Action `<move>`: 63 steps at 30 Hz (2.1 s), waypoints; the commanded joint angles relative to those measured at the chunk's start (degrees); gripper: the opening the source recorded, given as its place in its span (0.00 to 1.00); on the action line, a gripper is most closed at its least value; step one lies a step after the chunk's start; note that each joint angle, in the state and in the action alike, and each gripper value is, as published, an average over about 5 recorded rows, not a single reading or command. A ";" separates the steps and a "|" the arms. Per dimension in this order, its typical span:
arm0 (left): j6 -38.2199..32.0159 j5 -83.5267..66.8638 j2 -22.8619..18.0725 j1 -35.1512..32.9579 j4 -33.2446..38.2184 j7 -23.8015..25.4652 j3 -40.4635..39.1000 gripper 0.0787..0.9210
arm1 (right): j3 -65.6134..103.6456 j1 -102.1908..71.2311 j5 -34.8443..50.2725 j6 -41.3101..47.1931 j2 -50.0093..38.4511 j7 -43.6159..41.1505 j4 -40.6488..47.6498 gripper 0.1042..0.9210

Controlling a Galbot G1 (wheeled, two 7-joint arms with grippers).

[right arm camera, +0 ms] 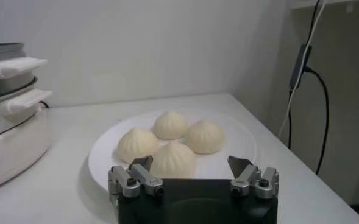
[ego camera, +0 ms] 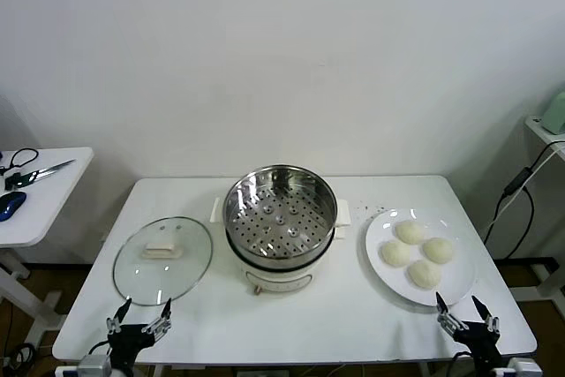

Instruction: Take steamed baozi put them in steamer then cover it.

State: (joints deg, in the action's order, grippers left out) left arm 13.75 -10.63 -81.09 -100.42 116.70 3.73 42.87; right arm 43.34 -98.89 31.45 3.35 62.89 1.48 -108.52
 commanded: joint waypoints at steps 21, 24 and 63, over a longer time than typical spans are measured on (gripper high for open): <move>-1.12 0.68 -0.18 -1.44 2.23 0.92 -1.35 0.88 | -68.19 90.72 -31.41 1.43 -42.92 -55.47 34.68 0.88; -1.31 1.03 -0.50 -1.60 2.38 1.11 -1.75 0.88 | -82.78 103.72 -34.91 -6.34 -41.20 -65.38 41.06 0.88; -2.16 1.22 -0.79 -1.15 0.49 1.28 -0.89 0.88 | -91.55 102.12 -38.84 -4.86 -5.83 -62.68 76.89 0.88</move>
State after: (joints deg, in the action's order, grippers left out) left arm 11.84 -9.46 -81.91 -101.52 117.50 5.00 42.02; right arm -49.92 4.33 -3.96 -1.01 53.69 -62.29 -36.81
